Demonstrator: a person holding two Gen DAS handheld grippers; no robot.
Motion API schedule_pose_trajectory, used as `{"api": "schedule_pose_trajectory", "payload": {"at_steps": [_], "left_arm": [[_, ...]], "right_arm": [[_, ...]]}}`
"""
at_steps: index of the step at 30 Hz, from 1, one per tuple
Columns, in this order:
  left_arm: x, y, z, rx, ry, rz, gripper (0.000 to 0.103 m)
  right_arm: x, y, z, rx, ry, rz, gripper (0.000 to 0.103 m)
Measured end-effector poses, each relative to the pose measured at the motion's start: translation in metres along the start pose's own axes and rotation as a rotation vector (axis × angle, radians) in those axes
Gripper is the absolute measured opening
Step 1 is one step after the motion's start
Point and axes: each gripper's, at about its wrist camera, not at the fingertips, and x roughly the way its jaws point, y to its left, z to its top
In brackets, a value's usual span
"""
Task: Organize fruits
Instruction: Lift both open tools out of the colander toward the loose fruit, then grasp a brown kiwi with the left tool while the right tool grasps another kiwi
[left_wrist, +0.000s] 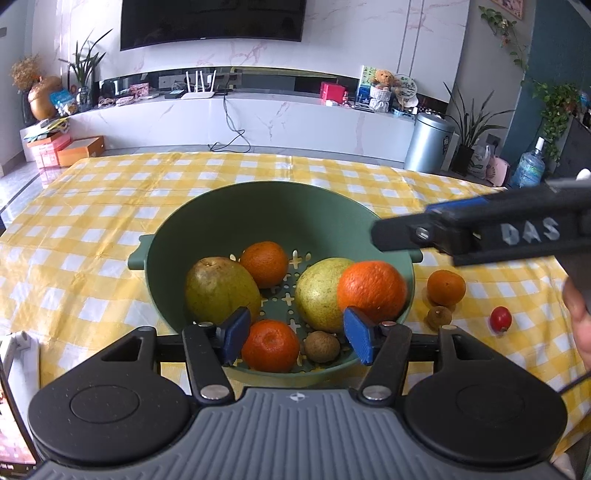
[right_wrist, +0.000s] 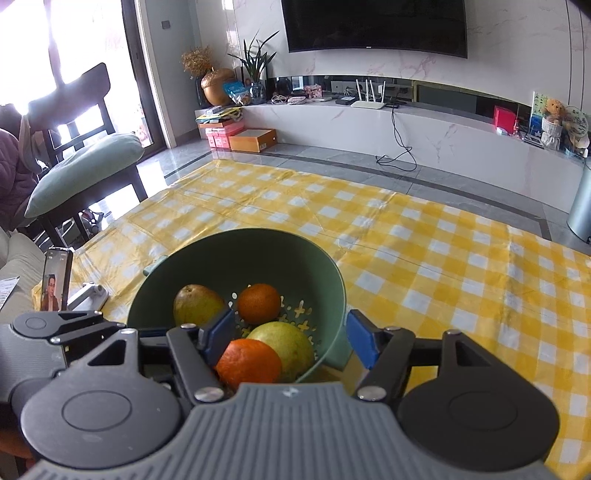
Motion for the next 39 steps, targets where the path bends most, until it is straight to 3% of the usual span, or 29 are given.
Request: {"api": "schedule_pose_trajectory", "payload": {"at_steps": [4, 7, 16, 22, 27, 31, 35, 39], "left_arm": [[-0.009, -0.001, 0.003, -0.031, -0.013, -0.013, 0.069], [-0.019, -0.007, 0.006, -0.035, -0.032, -0.03, 0.069], [-0.039, -0.04, 0.005, 0.023, -0.058, -0.09, 0.069], [-0.039, -0.068, -0.001, 0.08, -0.045, -0.134, 0.069], [-0.029, -0.088, -0.01, 0.133, 0.013, -0.177, 0.069], [-0.018, -0.096, -0.018, 0.149, 0.109, -0.248, 0.068], [-0.009, -0.104, -0.029, 0.17, 0.195, -0.317, 0.062], [-0.002, -0.113, -0.038, 0.19, 0.234, -0.312, 0.053]], "right_arm": [[-0.019, -0.004, -0.01, 0.023, -0.021, 0.0, 0.065], [-0.033, -0.008, -0.017, 0.037, -0.04, -0.005, 0.072], [-0.072, -0.024, -0.042, 0.002, -0.085, -0.074, 0.077], [-0.08, -0.045, -0.063, 0.048, -0.072, -0.116, 0.08], [-0.078, -0.064, -0.078, 0.121, -0.013, -0.131, 0.08], [-0.073, -0.074, -0.093, 0.179, 0.057, -0.14, 0.08], [-0.068, -0.08, -0.105, 0.233, 0.116, -0.134, 0.073], [-0.067, -0.081, -0.115, 0.264, 0.156, -0.093, 0.065]]}}
